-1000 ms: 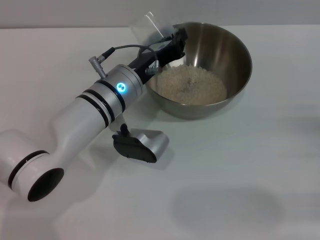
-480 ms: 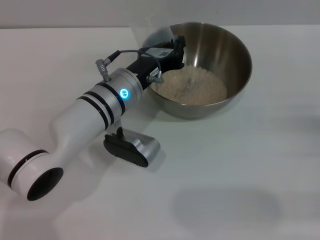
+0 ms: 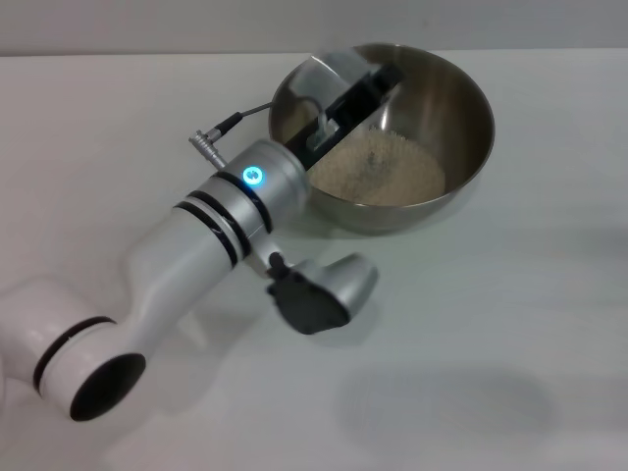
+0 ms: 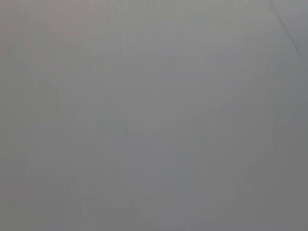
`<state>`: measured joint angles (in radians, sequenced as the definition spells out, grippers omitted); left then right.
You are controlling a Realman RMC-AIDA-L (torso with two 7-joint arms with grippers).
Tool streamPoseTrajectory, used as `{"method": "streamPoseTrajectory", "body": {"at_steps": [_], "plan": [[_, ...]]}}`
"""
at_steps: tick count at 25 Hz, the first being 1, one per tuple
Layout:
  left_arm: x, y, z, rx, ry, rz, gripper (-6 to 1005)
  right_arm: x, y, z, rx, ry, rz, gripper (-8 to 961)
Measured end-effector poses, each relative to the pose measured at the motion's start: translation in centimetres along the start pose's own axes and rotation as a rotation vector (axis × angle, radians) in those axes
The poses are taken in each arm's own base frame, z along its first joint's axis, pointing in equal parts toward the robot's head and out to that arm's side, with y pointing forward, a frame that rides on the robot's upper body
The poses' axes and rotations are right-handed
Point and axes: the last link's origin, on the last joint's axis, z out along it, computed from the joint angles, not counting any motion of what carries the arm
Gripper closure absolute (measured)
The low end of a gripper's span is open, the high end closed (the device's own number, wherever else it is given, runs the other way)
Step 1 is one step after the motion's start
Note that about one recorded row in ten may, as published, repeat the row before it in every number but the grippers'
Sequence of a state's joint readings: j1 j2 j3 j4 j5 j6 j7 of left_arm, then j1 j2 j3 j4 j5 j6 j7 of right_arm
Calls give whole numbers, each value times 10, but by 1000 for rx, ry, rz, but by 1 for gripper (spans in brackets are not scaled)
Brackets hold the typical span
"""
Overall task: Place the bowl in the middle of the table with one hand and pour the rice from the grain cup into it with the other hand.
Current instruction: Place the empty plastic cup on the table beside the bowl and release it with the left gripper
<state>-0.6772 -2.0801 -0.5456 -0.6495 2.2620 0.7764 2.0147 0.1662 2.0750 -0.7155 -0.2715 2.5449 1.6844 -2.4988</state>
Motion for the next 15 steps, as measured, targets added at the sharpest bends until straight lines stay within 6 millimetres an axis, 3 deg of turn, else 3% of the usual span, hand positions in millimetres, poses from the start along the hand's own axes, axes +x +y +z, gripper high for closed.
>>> {"method": "streamPoseTrajectory", "body": {"at_steps": [3, 4, 5, 9, 12, 13, 15], "plan": [[4, -18, -1, 99, 1, -321, 961, 1, 2, 3, -5, -3, 6, 267], [4, -28, -2, 156, 3, -511, 961, 2, 3, 4, -6, -3, 8, 267], [4, -28, -2, 156, 3, -511, 961, 2, 3, 4, -6, -3, 8, 268], [-3, -45, -6, 283, 23, -910, 960, 2, 3, 5, -8, -4, 11, 268], [-15, -48, -10, 351, 21, -1186, 960, 2, 4, 5, -7, -4, 11, 268], [-28, -44, -14, 392, -9, -1366, 960, 3, 4, 5, -7, -4, 12, 268], [-36, -40, -18, 419, -36, -1463, 959, 3, 4, 4, -7, -3, 13, 268]]}}
